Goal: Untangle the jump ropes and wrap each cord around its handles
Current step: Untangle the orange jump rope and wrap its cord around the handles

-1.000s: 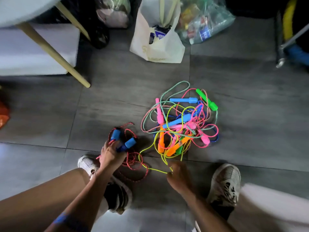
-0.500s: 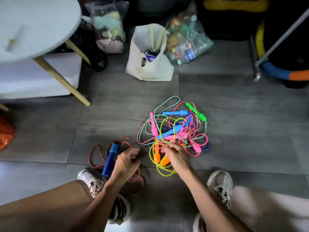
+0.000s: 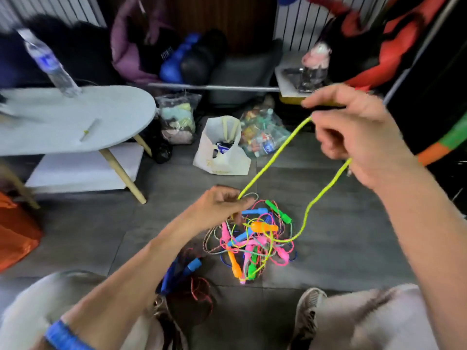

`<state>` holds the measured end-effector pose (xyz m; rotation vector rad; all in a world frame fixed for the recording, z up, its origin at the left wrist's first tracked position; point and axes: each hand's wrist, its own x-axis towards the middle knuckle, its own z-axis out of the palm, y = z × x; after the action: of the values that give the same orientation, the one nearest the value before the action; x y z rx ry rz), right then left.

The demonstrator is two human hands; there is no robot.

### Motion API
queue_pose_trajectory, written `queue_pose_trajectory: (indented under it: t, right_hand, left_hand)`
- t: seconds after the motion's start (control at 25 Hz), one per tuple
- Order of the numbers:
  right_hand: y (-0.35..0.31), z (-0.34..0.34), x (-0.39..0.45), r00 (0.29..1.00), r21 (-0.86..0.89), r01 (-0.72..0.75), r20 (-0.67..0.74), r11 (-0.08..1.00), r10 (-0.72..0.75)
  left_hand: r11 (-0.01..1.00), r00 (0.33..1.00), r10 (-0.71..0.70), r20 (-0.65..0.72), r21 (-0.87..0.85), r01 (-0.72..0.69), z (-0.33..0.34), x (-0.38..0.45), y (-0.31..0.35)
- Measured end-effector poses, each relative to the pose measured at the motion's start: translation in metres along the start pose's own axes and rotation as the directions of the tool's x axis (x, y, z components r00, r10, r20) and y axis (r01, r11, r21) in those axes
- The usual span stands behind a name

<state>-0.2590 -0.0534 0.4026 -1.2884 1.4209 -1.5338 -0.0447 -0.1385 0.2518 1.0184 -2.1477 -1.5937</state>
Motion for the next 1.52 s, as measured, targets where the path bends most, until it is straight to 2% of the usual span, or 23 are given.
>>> queue_pose_trajectory:
  t: [0.08,0.16,0.24,0.28,0.32,0.44,0.48,0.56,0.64,0.68,0.72,0.8,0.84,0.96,1.04,1.08,1.12,1.16,1.2,1.24,1.32,1.44,1.52]
  right_hand:
    - [0.013,-0.028,0.004,0.963,0.029,0.028,-0.270,0.999,-0.019]
    - [0.051,-0.041,0.004,0.941,-0.291,-0.124,-0.337,0.949,0.020]
    - [0.091,-0.038,-0.005,0.959,-0.683,-0.271,-0.128,0.678,0.254]
    - [0.100,-0.024,-0.011,0.929,-0.787,-0.230,-0.002,0.572,0.369]
    - [0.104,-0.009,-0.017,0.903,-0.802,-0.136,0.142,0.582,0.406]
    - [0.097,0.040,-0.022,0.839,-0.472,-0.023,0.470,0.881,0.274]
    - [0.100,0.048,-0.017,0.827,-0.393,-0.024,0.509,0.919,0.239]
    - [0.100,0.047,-0.004,0.803,-0.508,0.058,0.535,0.859,0.262]
    - [0.101,0.034,0.013,0.861,-0.599,-0.030,0.392,0.800,0.325]
    - [0.098,0.025,0.020,0.897,-0.462,-0.160,0.300,0.872,0.324]
    - [0.092,0.016,0.027,0.920,-0.152,-0.297,0.219,0.943,0.325]
    - [0.081,-0.005,0.040,0.950,0.406,-0.311,0.139,0.859,0.279]
    - [0.078,-0.012,0.045,0.953,0.511,-0.301,0.131,0.805,0.273]
    - [0.083,-0.019,0.051,0.930,0.597,-0.337,0.090,0.728,0.357]
    - [0.086,-0.018,0.051,0.900,0.701,-0.353,0.076,0.619,0.428]
    - [0.087,-0.017,0.051,0.888,0.760,-0.354,0.090,0.545,0.451]
    - [0.088,-0.013,0.050,0.878,0.810,-0.356,0.120,0.466,0.463]
    - [0.088,-0.006,0.046,0.868,0.841,-0.367,0.155,0.397,0.472]
    - [0.088,0.004,0.042,0.859,0.860,-0.379,0.190,0.341,0.476]
    - [0.088,0.018,0.036,0.851,0.867,-0.392,0.215,0.308,0.479]
    - [0.084,0.047,0.027,0.832,0.848,-0.429,0.236,0.312,0.503]
    - [0.082,0.050,0.029,0.802,0.771,-0.479,0.189,0.420,0.567]
    - [0.083,0.018,0.041,0.770,0.769,-0.403,-0.008,0.496,0.638]
  left_hand:
    - [0.997,0.998,-0.025,-0.063,-0.075,0.020,-0.007,-0.014,0.012]
    - [0.967,0.983,-0.056,-0.172,-0.254,0.010,-0.010,-0.020,0.028]
    - [0.928,0.975,-0.073,-0.211,-0.371,-0.011,-0.011,-0.018,0.042]
    - [0.933,0.978,-0.059,-0.199,-0.360,-0.017,-0.010,-0.016,0.047]
    - [0.948,0.985,-0.036,-0.168,-0.316,-0.020,-0.008,-0.013,0.049]
    - [0.994,0.997,0.079,-0.002,-0.071,-0.079,-0.001,-0.006,0.053]
    - [0.995,0.995,0.095,0.022,-0.044,-0.094,0.000,-0.004,0.054]
    - [0.997,0.999,0.046,-0.012,-0.064,-0.047,-0.007,0.001,0.057]
    - [1.000,1.000,0.002,-0.030,0.000,-0.002,-0.021,0.006,0.056]
    - [0.994,0.999,0.002,-0.037,0.110,0.002,-0.029,0.008,0.054]
    - [0.971,0.998,0.020,-0.057,0.239,-0.006,-0.036,0.010,0.051]
    - [0.891,0.978,0.099,-0.181,0.453,-0.007,-0.049,0.013,0.049]
    - [0.863,0.958,0.141,-0.249,0.505,0.004,-0.054,0.016,0.048]
    - [0.911,0.939,0.162,-0.305,0.412,-0.023,-0.061,0.015,0.047]
    - [0.900,0.968,0.026,-0.248,0.428,0.085,-0.058,0.010,0.040]
    - [0.841,0.965,-0.029,-0.260,0.516,0.164,-0.057,0.009,0.033]
    - [0.820,0.942,-0.083,-0.325,0.514,0.250,-0.057,0.010,0.032]
    - [0.868,0.912,-0.161,-0.377,0.386,0.313,-0.055,0.012,0.030]
    - [0.942,0.902,-0.250,-0.351,0.127,0.310,-0.050,0.012,0.034]
    - [0.947,0.919,-0.311,-0.241,-0.163,0.277,-0.040,0.013,0.039]
    - [0.873,0.968,-0.251,0.010,-0.431,0.231,-0.009,0.011,0.049]
    - [0.811,0.953,-0.170,0.252,-0.514,0.281,0.011,0.001,0.058]
    - [0.904,0.960,-0.207,0.188,-0.339,0.261,-0.003,0.004,0.054]
